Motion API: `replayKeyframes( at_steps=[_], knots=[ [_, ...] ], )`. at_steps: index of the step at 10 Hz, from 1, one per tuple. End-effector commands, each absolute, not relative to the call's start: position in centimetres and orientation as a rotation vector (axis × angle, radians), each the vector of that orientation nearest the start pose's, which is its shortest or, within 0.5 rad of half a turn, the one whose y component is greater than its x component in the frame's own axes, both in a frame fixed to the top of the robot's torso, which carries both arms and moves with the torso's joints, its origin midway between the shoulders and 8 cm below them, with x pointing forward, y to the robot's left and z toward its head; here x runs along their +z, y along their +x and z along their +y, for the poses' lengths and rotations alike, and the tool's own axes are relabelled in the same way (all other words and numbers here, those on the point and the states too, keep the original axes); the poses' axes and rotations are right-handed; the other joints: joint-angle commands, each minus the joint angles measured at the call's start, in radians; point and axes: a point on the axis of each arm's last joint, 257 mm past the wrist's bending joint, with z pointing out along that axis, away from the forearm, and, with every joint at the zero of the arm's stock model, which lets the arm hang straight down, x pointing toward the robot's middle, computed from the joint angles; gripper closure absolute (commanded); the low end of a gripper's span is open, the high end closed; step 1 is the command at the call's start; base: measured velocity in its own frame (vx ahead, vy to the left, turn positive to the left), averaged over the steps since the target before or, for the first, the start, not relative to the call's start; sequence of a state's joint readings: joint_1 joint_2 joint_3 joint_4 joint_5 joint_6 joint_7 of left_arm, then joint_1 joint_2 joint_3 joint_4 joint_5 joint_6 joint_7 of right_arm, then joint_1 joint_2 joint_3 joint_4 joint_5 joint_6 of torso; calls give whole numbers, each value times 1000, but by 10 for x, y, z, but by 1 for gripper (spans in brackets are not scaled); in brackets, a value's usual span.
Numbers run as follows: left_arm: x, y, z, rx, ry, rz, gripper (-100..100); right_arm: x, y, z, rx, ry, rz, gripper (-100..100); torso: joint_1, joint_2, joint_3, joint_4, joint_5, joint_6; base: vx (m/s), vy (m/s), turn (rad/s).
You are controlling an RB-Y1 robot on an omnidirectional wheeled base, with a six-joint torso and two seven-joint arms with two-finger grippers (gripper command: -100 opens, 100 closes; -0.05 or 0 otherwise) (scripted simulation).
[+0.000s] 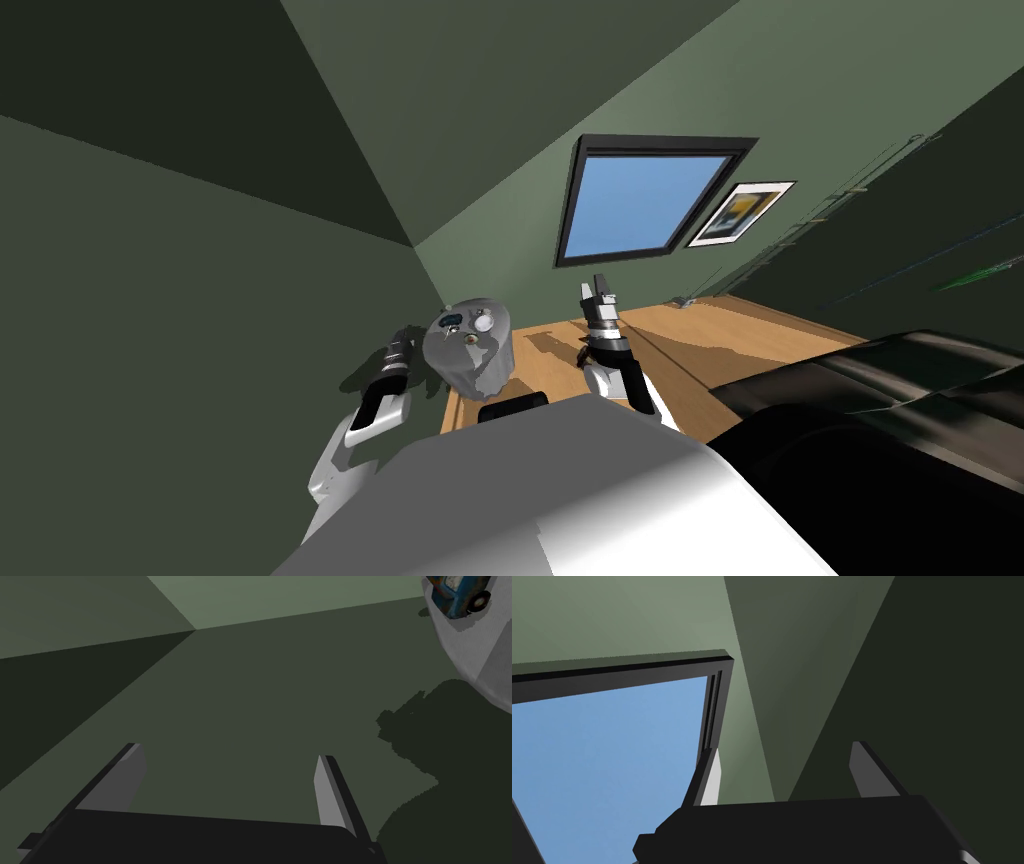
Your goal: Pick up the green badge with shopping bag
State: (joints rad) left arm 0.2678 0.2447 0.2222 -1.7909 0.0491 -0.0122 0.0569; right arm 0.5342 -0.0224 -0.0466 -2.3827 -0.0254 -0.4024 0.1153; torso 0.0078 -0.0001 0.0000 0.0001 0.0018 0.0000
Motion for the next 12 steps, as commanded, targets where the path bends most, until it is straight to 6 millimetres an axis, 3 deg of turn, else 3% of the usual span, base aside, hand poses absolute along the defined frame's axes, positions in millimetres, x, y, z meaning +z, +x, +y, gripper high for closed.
replayKeyframes(
  at_steps=[1,2,3,4,5,6,7,8,9,10,11,12],
  knots=[
    [-226,455,438,-846,-1231,1144,-100,42,334,-296,1150,625,660,0,0,0,0,0,0,0,-26,100,-131],
    [-228,461,452,-823,-1251,1148,-100,42,334,-296,1149,625,660,0,-1,0,0,0,0,0,-54,109,-218],
    [-249,457,458,-793,-1297,1173,-100,42,334,-296,1150,625,660,0,0,1,0,0,0,0,-37,97,-111],
    [-253,457,459,-784,-1311,1181,-100,42,334,-296,1149,625,660,0,-1,0,0,0,0,-1,1,47,6],
    [-262,461,475,-749,-1349,1190,-100,42,334,-296,1149,625,660,0,-4,-2,-1,0,-1,-1,-19,69,-201],
    [-276,457,479,-725,-1386,1210,-100,42,334,-296,1150,625,660,0,-3,-2,-1,0,-1,0,-20,84,-141],
    [-277,457,479,-724,-1388,1211,-100,42,334,-296,1149,625,660,0,-2,-1,-1,0,0,-1,-5,44,-1],
    [-284,461,495,-689,-1429,1217,-100,42,334,-296,1149,625,660,0,-4,-2,-1,0,-1,-1,-25,64,-220],
    [-299,455,498,-663,-1466,1236,-100,42,334,-296,1150,625,660,0,-3,-1,-1,0,-1,0,-27,69,-144],
    [-295,462,512,-646,-1488,1229,-100,42,334,-296,1149,625,660,0,-3,-1,-1,0,0,-1,-18,98,-239],
    [-316,454,516,-611,-1536,1252,-100,42,334,-296,1150,625,660,0,-1,-2,-1,0,0,0,-20,94,-119],
    [-321,452,517,-604,-1547,1256,-100,42,334,-296,1149,625,660,0,-1,-2,-1,0,0,-1,-25,43,26]
  ],
)
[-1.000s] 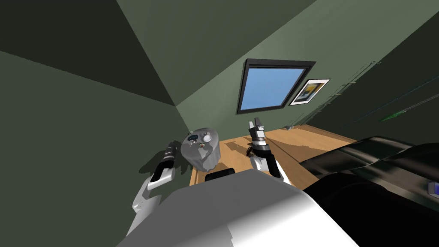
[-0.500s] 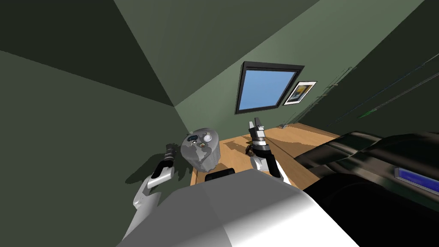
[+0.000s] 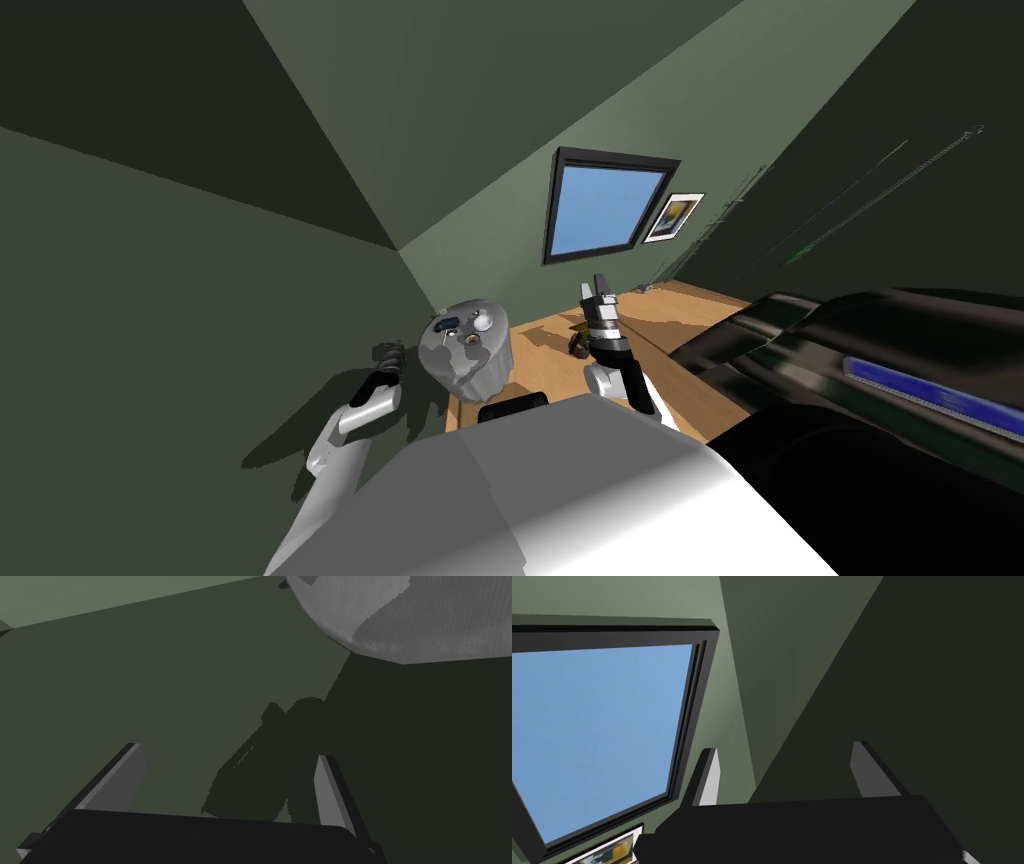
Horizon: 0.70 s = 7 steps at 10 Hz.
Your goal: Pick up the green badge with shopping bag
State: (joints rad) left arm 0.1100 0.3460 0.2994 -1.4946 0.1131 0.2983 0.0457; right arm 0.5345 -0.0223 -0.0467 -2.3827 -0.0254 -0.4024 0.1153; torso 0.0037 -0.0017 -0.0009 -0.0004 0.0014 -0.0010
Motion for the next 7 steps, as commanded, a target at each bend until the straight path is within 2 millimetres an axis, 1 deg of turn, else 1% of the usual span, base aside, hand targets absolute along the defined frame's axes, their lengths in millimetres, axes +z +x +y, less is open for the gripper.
replayKeyframes(
  at_steps=[1,2,3,4,5,6,7],
  knots=[
    [-325,454,532,-574,-1589,1255,-100,42,334,-296,1149,625,660,0,0,0,0,0,0,0,-35,57,-225],
    [-340,447,535,-546,-1628,1272,-100,42,334,-296,1150,625,660,0,0,0,0,0,0,1,-31,64,-169],
    [-340,451,549,-528,-1660,1261,-100,42,334,-296,1149,625,660,0,0,0,0,0,0,0,-41,66,-238],
    [-356,442,551,-496,-1703,1279,-100,42,334,-296,1150,625,660,0,1,1,0,0,0,1,-34,69,-118],
    [-358,440,551,-490,-1711,1283,-100,42,334,-296,1149,625,660,0,1,1,0,0,0,0,-13,34,25],
    [-357,444,563,-470,-1751,1274,-100,42,334,-296,1149,625,660,0,-1,0,0,0,0,0,-24,45,-229],
    [-371,435,565,-442,-1789,1288,-100,42,334,-296,1150,625,660,0,-1,0,0,0,0,1,-28,51,-162]
  ],
)
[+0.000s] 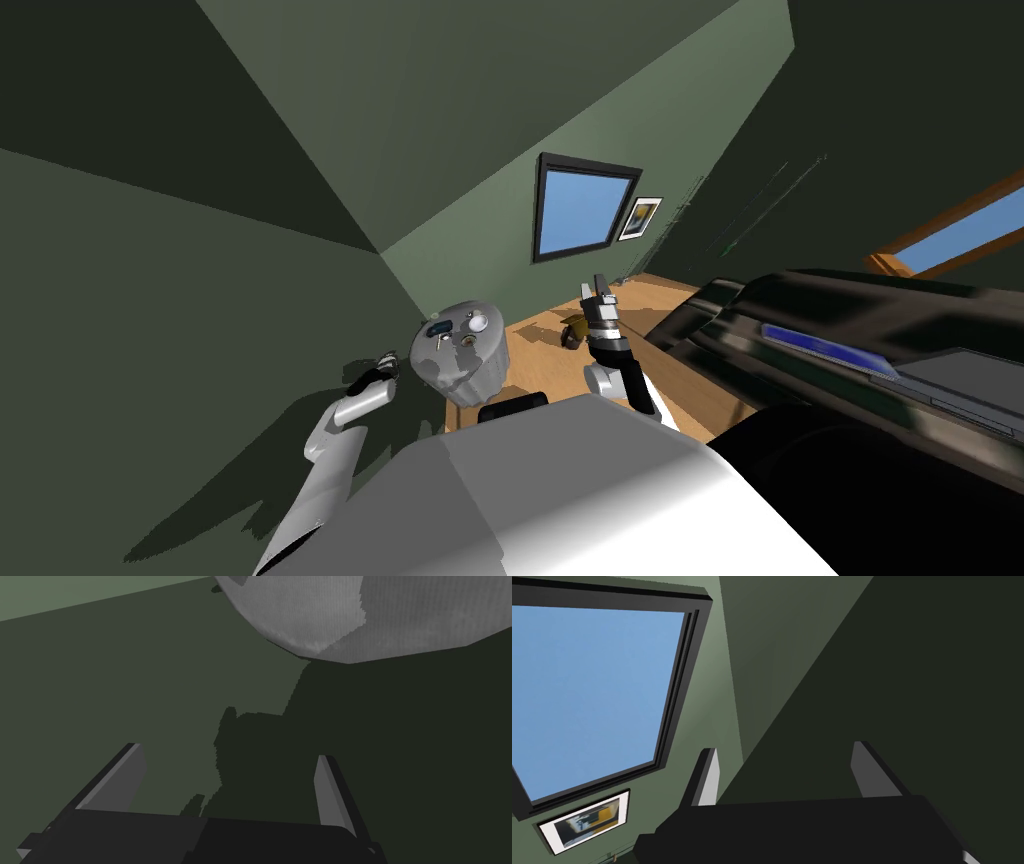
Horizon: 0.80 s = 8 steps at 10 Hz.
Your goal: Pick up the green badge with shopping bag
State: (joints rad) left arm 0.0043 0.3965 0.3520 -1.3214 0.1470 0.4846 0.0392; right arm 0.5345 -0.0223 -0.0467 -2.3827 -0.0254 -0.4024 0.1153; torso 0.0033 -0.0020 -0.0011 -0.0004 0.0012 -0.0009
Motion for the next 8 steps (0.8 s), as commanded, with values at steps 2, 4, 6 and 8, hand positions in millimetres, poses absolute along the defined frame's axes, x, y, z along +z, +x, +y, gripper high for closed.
replayKeyframes(
  at_steps=[2,4,6,8],
  knots=[
    [-381,430,576,-401,-1862,1288,-100,42,334,-296,1149,625,660,0,1,0,0,0,0,1,-34,58,-186],
    [-390,425,587,-369,-1929,1281,-100,42,334,-296,1149,625,660,0,-1,-1,0,0,0,-1,-14,23,-103],
    [-395,422,595,-341,-1997,1274,-100,42,334,-296,1149,625,660,0,-1,-1,0,0,0,0,-25,38,-196],
    [-405,414,601,-306,-2079,1267,-100,42,334,-296,1149,625,660,0,-1,0,0,0,0,0,-26,38,-182]
  ],
)
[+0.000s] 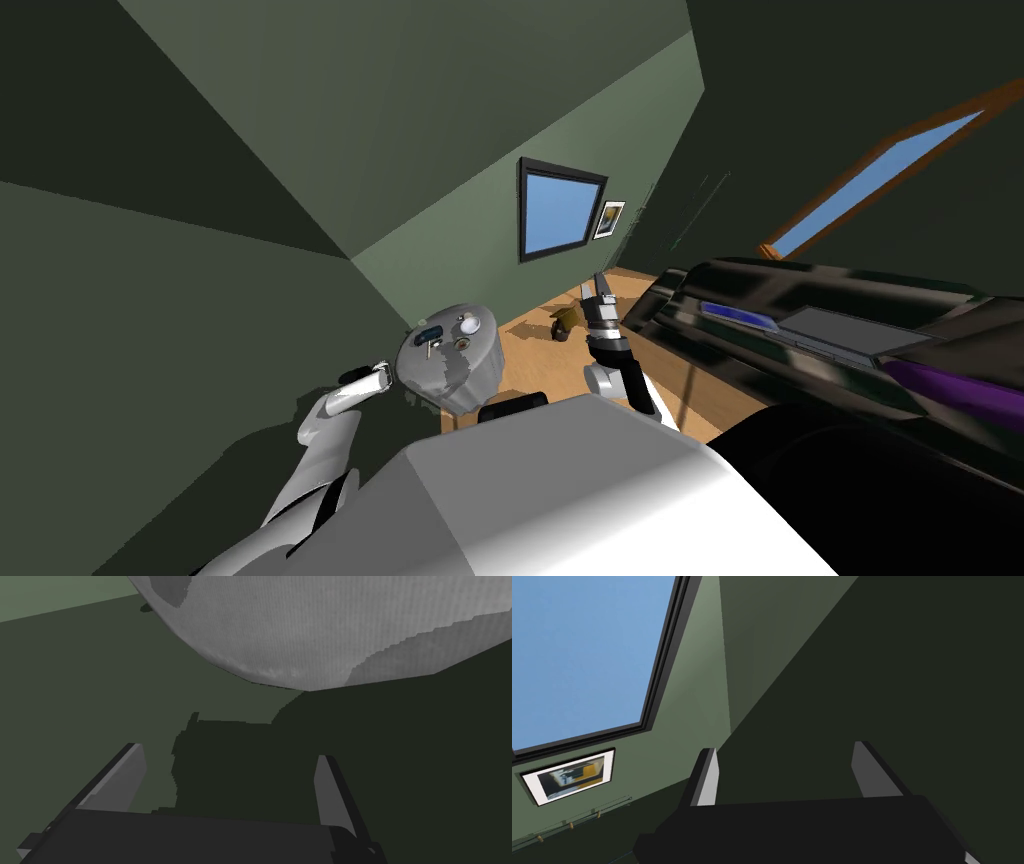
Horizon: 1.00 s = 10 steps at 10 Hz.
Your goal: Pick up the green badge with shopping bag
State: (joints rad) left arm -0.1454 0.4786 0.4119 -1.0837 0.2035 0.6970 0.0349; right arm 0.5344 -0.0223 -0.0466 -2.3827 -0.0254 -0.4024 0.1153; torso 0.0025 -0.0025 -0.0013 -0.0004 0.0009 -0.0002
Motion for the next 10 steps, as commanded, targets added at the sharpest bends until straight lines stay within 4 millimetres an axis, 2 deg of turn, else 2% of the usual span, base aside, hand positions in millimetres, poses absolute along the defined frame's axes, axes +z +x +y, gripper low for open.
replayKeyframes(
  at_steps=[1,4,5,6,7,8,9,10],
  knots=[
    [-420,400,600,-269,-2127,1281,-100,42,334,-296,1149,625,660,0,0,0,0,0,0,0,-24,37,-135],
    [-429,390,602,-233,-2215,1275,-100,42,334,-296,1149,625,660,0,-1,-1,-1,0,0,0,-11,17,-125],
    [-424,393,606,-235,-2259,1256,-100,42,334,-296,1149,625,660,0,-1,-1,-1,0,0,-1,-18,19,-238],
    [-435,382,603,-206,-2296,1266,-100,42,334,-296,1149,625,660,0,-1,-1,0,0,0,0,-16,21,-109],
    [-428,387,604,-213,-2339,1248,-100,42,334,-296,1149,625,660,0,-1,-1,0,0,0,-1,-13,13,-248],
    [-439,375,601,-185,-2376,1255,-100,42,334,-296,1149,625,660,0,-2,-1,-1,0,0,0,-12,15,-114],
    [-434,379,601,-192,-2421,1238,-100,42,334,-296,1149,625,660,0,-2,-1,-1,0,0,-2,-11,8,-174],
    [-442,369,598,-168,-2453,1244,-100,42,334,-296,1149,625,660,0,-2,-1,-1,0,0,-1,-6,9,-118]
  ],
)
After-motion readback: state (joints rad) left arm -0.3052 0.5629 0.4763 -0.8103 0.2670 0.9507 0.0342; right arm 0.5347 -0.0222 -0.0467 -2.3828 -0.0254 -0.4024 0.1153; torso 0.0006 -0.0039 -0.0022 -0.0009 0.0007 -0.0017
